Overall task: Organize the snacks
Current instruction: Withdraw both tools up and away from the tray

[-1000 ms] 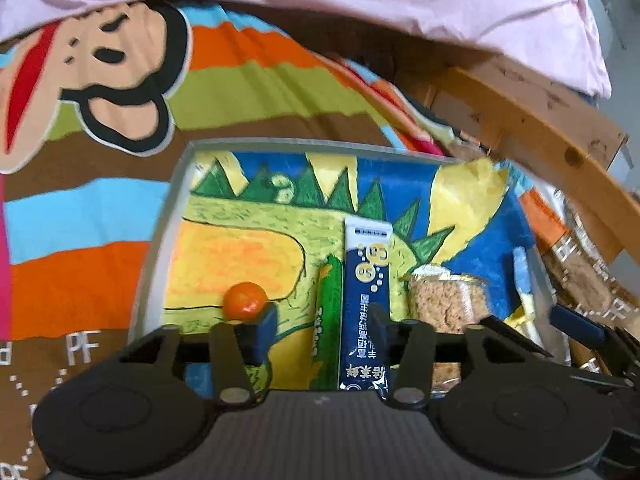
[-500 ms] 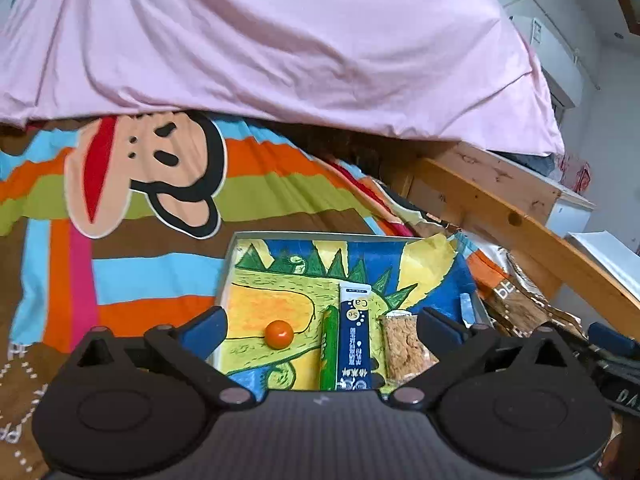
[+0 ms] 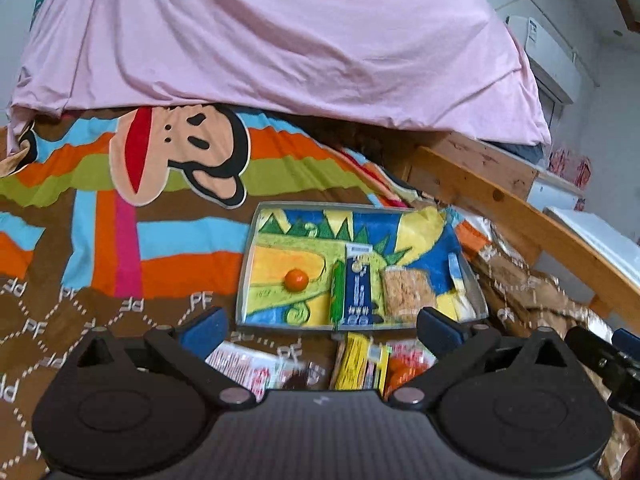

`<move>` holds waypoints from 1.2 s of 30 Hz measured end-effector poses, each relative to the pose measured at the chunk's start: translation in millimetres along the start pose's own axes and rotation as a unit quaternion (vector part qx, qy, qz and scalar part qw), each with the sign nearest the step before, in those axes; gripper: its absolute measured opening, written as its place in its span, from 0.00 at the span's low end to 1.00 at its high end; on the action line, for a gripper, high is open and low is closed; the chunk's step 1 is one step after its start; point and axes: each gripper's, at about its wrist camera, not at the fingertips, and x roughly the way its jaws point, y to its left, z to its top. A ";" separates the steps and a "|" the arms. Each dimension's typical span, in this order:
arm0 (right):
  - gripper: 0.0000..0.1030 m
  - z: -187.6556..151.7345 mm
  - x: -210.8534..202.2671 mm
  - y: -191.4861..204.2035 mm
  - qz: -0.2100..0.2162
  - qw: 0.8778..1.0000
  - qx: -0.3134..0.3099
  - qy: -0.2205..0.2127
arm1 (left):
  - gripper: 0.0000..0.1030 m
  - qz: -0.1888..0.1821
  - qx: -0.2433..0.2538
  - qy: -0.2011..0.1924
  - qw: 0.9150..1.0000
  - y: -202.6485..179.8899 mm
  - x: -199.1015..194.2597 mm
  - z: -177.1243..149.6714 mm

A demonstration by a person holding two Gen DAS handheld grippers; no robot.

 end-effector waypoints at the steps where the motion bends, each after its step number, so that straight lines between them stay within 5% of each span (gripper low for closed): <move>1: 0.99 -4.7 -5.0 1.1 -0.004 1.000 -0.003 0.006 | 1.00 0.000 0.006 0.003 1.000 0.0 -4.0 -3.6; 13: 0.99 -38.7 -34.1 -0.3 -0.035 0.997 -0.022 0.061 | 1.00 0.023 0.034 0.033 0.999 12.9 -28.2 -50.3; 23: 0.99 -54.6 -7.7 -3.0 -0.041 0.991 -0.031 0.125 | 1.00 0.048 0.035 0.100 0.993 23.4 2.7 -67.4; 36: 0.99 -64.0 26.5 8.7 -0.017 0.984 -0.043 0.173 | 1.00 0.043 0.045 0.109 0.992 20.8 19.4 -67.9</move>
